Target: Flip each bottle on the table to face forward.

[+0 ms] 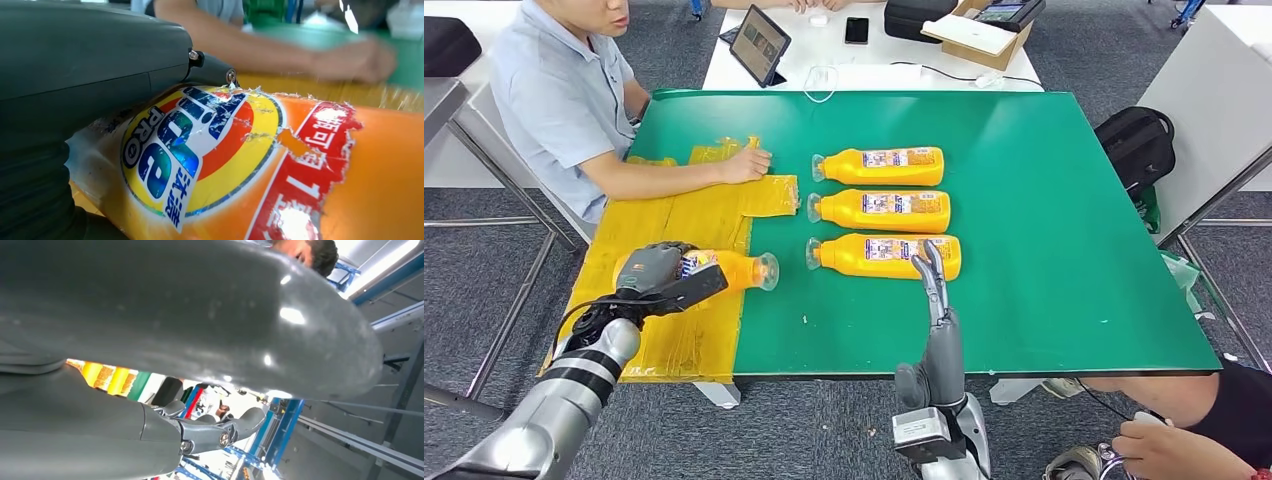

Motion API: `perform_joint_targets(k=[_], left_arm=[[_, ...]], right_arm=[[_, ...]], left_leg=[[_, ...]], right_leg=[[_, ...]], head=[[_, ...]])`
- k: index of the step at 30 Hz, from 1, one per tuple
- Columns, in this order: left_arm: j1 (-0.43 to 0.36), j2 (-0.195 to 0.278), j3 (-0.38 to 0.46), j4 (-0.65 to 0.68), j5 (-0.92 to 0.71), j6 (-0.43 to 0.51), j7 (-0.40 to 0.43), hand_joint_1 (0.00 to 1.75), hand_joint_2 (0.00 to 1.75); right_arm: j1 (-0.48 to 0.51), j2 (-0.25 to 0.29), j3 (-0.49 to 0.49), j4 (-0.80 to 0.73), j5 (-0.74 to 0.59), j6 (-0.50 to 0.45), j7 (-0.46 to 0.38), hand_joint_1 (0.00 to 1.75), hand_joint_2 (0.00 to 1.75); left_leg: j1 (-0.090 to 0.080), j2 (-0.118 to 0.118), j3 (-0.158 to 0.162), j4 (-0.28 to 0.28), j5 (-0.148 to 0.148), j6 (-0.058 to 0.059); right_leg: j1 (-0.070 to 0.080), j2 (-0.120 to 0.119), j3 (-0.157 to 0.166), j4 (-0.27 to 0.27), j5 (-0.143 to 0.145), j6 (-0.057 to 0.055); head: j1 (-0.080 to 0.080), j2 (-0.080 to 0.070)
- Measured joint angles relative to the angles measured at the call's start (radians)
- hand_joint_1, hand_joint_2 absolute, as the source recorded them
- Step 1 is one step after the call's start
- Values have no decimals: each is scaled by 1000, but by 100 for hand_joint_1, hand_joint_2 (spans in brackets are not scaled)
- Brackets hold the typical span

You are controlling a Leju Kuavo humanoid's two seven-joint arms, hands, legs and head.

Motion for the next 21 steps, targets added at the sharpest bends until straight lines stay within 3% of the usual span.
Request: perform_joint_targets(k=[2, 4, 5, 8, 15, 21], left_arm=[[-31, 9, -23, 50, -28, -27, 2, 59, 175], [-59, 14, -44, 90, -43, -53, 8, 13, 175], [-70, 14, -50, 106, -44, -67, 9, 4, 131], [-89, 14, -60, 143, -14, -113, -8, 0, 0], [-108, 16, -58, 171, 146, -285, -185, 0, 0], [-85, 15, -33, 122, 337, -387, -269, 0, 0]], right_arm=[[-1, -1, -4, 4, -5, 3, 0, 0, 0], [-2, -1, -6, 9, -11, 4, 0, 0, 0], [-3, -1, -7, 12, -12, 4, 0, 0, 0], [-7, -1, -7, 20, -15, 4, 0, 0, 0], [-27, -3, -7, 48, -42, 0, 0, 0, 0], [-43, -9, -2, 75, -55, -24, 0, 0, 0]], left_leg=[[0, 0, 0, 0, 0, 0], [0, 0, 0, 0, 0, 0], [0, 0, 0, 0, 0, 0], [0, 0, 0, 0, 0, 0], [0, 0, 1, 0, 0, 0], [0, 0, 1, 0, 1, 0]], right_leg=[[0, 0, 0, 0, 0, 0], [0, 0, 0, 0, 0, 0], [0, 0, 0, 0, 0, 0], [0, 0, 0, 0, 0, 0], [0, 0, 1, 0, 0, 0], [0, 0, 1, 0, 0, 0]], head=[[0, 0], [0, 0], [0, 0], [0, 0], [0, 0], [0, 0]])
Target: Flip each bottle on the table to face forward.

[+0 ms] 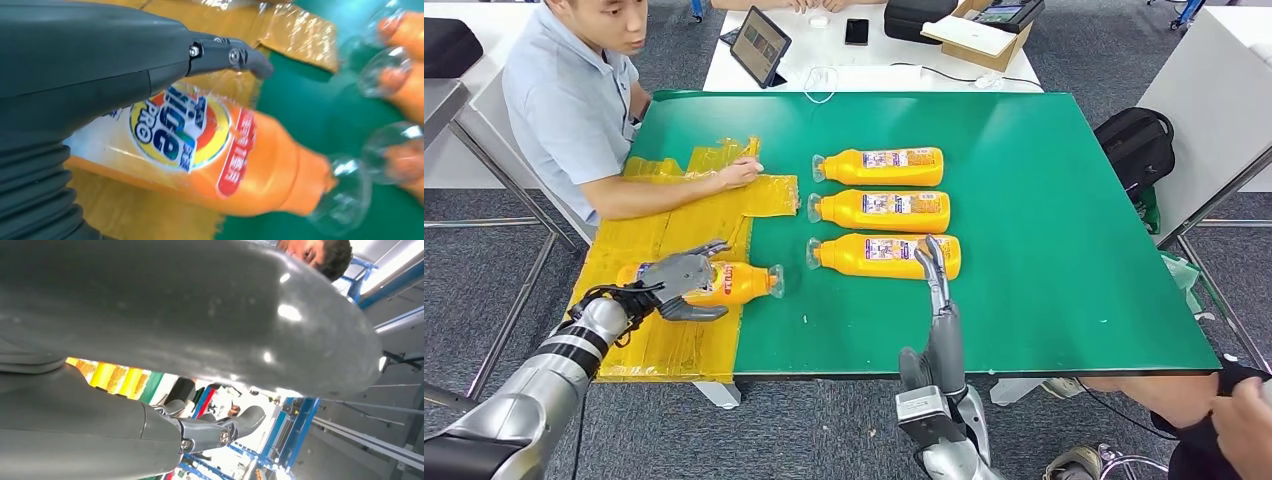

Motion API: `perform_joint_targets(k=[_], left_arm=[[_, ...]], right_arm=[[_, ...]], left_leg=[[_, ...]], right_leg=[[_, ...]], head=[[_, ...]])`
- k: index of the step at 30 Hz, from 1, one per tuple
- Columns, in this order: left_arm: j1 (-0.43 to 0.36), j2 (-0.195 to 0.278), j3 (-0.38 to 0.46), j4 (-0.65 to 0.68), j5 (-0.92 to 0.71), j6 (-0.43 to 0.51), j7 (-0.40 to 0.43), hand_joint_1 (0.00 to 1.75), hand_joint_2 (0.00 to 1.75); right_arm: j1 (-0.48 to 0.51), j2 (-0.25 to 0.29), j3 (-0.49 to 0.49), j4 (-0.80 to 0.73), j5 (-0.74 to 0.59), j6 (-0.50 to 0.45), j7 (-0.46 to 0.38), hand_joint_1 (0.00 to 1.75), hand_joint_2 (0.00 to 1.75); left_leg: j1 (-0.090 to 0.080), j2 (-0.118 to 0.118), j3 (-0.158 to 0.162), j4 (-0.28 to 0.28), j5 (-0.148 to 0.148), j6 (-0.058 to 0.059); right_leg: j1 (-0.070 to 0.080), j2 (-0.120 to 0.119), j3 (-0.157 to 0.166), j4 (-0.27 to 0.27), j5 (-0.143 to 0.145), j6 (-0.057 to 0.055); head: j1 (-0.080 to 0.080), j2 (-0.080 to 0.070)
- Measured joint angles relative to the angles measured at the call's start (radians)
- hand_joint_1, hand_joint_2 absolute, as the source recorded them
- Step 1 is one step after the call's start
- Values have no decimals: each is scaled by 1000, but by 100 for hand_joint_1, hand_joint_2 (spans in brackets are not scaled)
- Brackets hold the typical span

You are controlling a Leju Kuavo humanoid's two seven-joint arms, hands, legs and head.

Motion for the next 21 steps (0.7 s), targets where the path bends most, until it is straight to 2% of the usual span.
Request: perform_joint_targets(k=[2, 6, 10, 12, 17, 21], left_arm=[[33, -8, 12, -54, 68, 43, -22, 0, 0], [137, -59, 46, -259, 210, 250, -32, 0, 175], [243, -121, 68, -499, 336, 413, -32, 0, 175], [290, -144, 76, -600, 403, 446, -37, 0, 175], [401, -176, 98, -781, 505, 476, -75, 0, 175], [462, -190, 113, -868, 523, 479, -91, 0, 175]], right_arm=[[-4, -3, 6, 7, 10, -18, 0, 0, 0], [-10, -10, 11, 27, 112, -48, 0, 0, 0], [-23, -6, -29, 62, 260, -13, 12, 0, 0], [-39, -3, -67, 86, 340, 19, 52, 0, 0], [-103, -15, -144, 189, 541, 93, 212, 0, 0], [-177, -40, -170, 294, 647, 153, 315, 0, 175]], left_leg=[[0, 0, 0, 0, 0, 0], [0, 0, -1, 0, 0, 0], [-1, 0, -2, 0, -1, 0], [-1, 0, -2, 0, -1, 0], [0, 0, -1, 0, 0, 0], [0, 0, -1, 0, 0, 1]], right_leg=[[0, 0, 0, 0, 0, 0], [0, 0, -1, 0, 0, 0], [0, 0, -1, -1, 0, 0], [0, 0, -1, -1, 0, 0], [0, 0, -1, -1, 0, 0], [0, 0, -1, 0, 0, 0]], head=[[0, 0], [0, 0], [0, 0], [0, 0], [0, 0], [0, 0]])
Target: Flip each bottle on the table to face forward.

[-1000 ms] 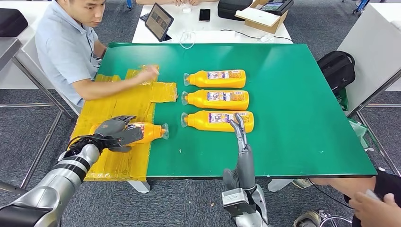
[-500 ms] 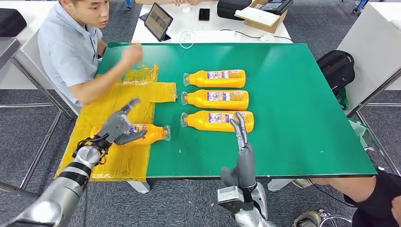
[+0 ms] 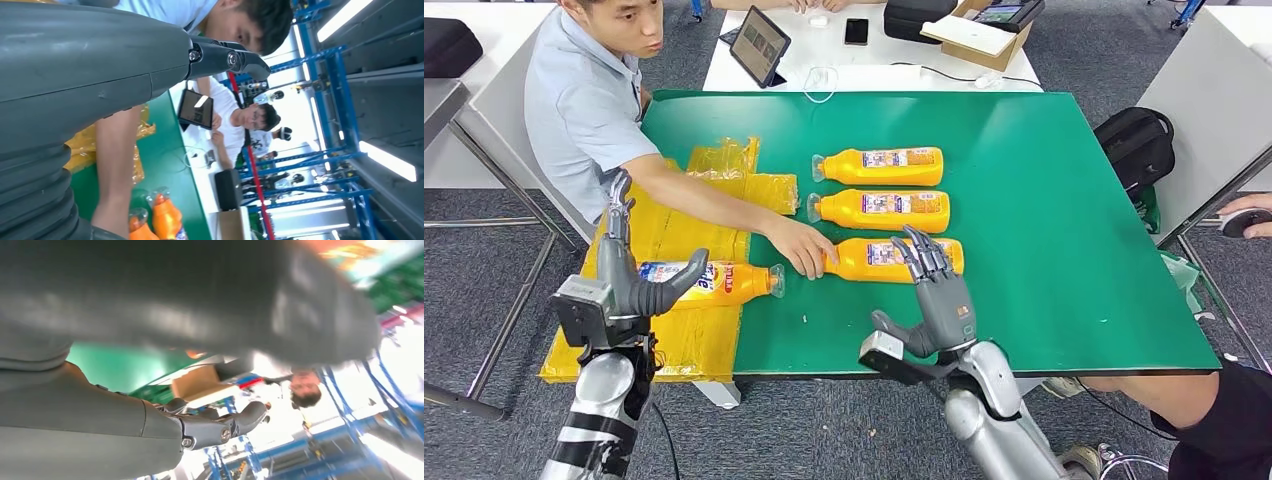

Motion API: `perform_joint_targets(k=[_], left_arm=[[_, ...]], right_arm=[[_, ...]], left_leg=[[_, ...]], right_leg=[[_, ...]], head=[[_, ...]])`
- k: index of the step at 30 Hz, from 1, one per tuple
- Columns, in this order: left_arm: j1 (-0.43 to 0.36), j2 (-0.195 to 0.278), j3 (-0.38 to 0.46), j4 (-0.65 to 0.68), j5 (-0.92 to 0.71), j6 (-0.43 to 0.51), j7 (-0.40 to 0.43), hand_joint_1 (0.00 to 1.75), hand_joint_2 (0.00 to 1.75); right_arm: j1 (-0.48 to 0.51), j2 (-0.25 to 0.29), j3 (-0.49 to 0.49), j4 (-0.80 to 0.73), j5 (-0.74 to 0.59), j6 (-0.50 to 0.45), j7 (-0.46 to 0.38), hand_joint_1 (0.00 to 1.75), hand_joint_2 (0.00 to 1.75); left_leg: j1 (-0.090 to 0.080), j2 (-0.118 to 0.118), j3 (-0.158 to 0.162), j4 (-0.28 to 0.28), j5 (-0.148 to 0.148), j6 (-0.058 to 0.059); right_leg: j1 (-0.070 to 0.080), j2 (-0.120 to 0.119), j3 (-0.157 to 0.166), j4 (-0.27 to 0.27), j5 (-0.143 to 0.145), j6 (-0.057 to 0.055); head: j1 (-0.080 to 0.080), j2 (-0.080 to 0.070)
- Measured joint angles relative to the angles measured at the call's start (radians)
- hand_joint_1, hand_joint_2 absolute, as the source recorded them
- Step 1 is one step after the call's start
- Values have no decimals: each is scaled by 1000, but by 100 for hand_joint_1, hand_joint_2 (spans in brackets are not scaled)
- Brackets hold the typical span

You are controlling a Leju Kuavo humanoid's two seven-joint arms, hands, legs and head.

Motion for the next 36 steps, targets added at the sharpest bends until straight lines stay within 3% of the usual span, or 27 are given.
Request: perform_joint_targets(k=[5, 15, 28, 36], left_arm=[[45, -11, 2, -75, 6, -6, -7, 0, 175], [61, -20, -8, -108, -31, 23, 88, 0, 175], [59, -19, -34, -87, -41, 29, 117, 0, 175], [59, -15, -52, -87, -44, 14, 125, 0, 175]], right_arm=[[-110, -35, -14, 150, 86, 45, 94, 0, 175], [-255, -52, -26, 392, 98, 116, 114, 0, 175], [-281, -30, -23, 517, 24, 233, 92, 0, 175], [-319, -37, -3, 567, 74, 275, 167, 0, 175]], left_leg=[[0, -1, 0, 0, 0, 0], [0, 0, 0, 0, 0, 0], [0, -1, 0, 0, 0, 0], [0, 0, 0, 0, 0, 0]], right_leg=[[0, 0, 0, 0, 0, 0], [0, 0, 0, 0, 0, 0], [0, 0, 0, 0, 0, 0], [0, 0, 0, 0, 0, 0]], head=[[0, 0], [0, 0], [0, 0], [0, 0]])
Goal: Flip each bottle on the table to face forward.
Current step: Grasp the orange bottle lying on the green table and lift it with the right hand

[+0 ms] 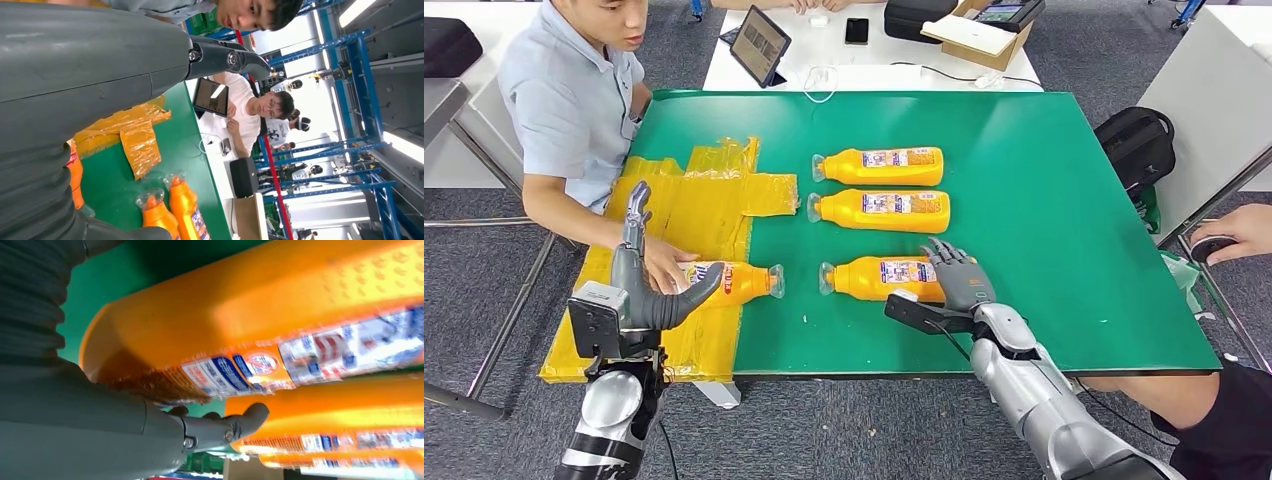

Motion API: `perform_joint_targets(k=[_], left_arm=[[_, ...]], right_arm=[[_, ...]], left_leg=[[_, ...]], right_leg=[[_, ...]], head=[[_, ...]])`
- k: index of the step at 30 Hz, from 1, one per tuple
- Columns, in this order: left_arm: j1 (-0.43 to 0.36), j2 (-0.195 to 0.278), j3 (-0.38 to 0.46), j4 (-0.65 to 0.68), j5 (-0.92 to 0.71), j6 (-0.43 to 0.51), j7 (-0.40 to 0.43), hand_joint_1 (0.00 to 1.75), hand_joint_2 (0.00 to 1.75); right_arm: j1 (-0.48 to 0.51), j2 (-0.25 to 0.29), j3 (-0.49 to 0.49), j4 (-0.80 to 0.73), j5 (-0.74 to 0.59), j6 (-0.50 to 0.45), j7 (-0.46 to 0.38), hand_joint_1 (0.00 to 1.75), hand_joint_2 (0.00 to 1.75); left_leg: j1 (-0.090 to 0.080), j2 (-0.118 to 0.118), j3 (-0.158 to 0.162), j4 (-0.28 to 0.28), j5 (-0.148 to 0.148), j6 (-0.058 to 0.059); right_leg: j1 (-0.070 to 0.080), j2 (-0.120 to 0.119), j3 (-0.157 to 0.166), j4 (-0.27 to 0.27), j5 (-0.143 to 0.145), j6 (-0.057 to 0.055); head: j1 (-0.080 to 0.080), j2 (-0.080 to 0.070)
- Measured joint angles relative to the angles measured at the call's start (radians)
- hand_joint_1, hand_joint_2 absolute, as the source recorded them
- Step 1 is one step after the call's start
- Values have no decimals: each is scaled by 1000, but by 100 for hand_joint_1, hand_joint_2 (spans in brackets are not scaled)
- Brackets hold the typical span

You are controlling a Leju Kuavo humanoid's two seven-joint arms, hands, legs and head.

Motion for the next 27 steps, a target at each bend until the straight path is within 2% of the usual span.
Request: perform_joint_targets(k=[2, 4, 6, 12, 17, 21, 27], left_arm=[[0, 1, 0, 0, 2, -5, 5, 0, 175], [0, 2, 0, 1, 6, -12, 10, 0, 175], [0, 4, 1, 3, 8, -15, 12, 0, 175], [-2, 7, 1, 13, 8, -15, 12, 0, 175], [-15, 9, 1, 33, 14, -23, 5, 0, 175], [-25, 9, -4, 50, 19, -30, 1, 0, 175], [-23, 8, -8, 57, 65, -47, -13, 0, 175]], right_arm=[[-28, -2, 15, 28, 25, 40, 43, 72, 175], [-58, -6, 35, 59, 52, 75, 81, 159, 175], [-84, -10, 54, 88, 69, 96, 99, 175, 175], [-112, -12, 78, 127, 27, 114, 58, 175, 175], [-111, -13, 65, 135, -100, 141, -72, 175, 175], [-95, -8, 57, 132, -167, 125, -154, 175, 175], [-13, 34, 8, 41, -355, 116, -266, 175, 175]], left_leg=[[0, 0, 0, 0, 0, 0], [0, 0, 1, 0, 0, 0], [0, 0, 1, 0, 0, 0], [0, -1, 1, 0, 0, 0], [0, 0, 1, 0, 0, 0], [0, 0, 2, 0, 0, 0], [1, 0, 1, 0, 0, 0]], right_leg=[[0, 0, 0, 0, 0, 0], [0, 0, 0, 0, 0, 0], [0, 0, 1, 0, 0, 0], [0, -1, 1, 0, 0, 0], [0, 0, 1, 0, 0, 0], [0, 1, 1, 0, 0, 0], [1, 0, 1, 0, 0, 0]], head=[[0, 0], [0, 0], [0, 0], [0, 0], [0, 0], [0, 0], [0, 0]])
